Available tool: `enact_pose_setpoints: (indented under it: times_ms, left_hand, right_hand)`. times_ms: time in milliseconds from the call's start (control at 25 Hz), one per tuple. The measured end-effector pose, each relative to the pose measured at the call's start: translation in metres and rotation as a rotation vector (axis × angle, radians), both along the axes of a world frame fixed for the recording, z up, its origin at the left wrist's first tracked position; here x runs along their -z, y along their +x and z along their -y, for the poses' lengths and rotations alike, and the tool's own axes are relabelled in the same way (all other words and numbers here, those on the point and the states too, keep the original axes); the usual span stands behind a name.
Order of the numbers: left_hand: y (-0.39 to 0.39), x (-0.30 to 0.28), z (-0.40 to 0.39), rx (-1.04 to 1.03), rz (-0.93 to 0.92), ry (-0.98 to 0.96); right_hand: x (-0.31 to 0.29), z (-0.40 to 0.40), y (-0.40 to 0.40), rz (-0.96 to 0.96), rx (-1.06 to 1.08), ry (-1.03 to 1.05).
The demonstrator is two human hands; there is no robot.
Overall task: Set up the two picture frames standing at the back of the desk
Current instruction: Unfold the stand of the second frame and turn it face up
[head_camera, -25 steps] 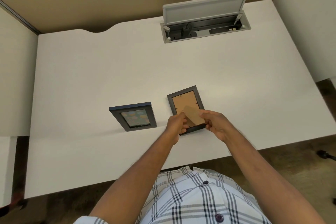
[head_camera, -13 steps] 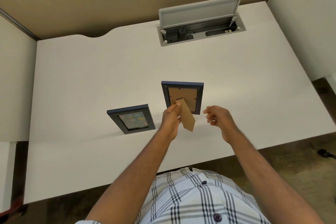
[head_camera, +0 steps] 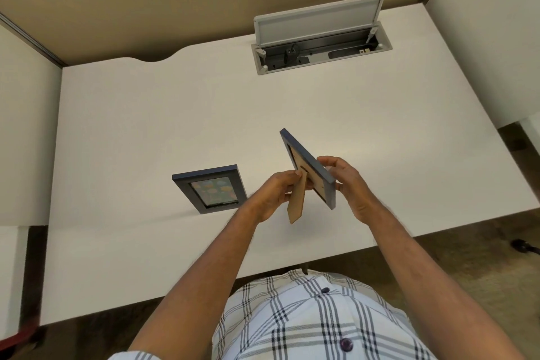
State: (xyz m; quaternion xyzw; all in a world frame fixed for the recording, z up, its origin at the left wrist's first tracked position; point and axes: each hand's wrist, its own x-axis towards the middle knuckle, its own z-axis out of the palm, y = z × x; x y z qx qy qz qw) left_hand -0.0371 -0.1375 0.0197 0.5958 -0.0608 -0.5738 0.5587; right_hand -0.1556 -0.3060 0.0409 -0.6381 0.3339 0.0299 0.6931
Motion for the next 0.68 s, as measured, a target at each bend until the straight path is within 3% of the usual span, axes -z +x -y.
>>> enact_pose_setpoints:
  times_ms: [160, 400, 680]
  left_hand:
    - [-0.005, -0.006, -0.001, 0.122, 0.023, -0.021]
    - [-0.004, -0.013, -0.002, 0.261, 0.0, -0.068]
    - [-0.002, -0.025, 0.004, 0.461, 0.112, 0.015]
  right_hand:
    - [-0.007, -0.009, 0.003, -0.014, -0.146, 0.038]
    - [-0.012, -0.013, 0.005, -0.025, -0.15, 0.032]
    - [-0.007, -0.013, 0.011, -0.001, -0.212, 0.015]
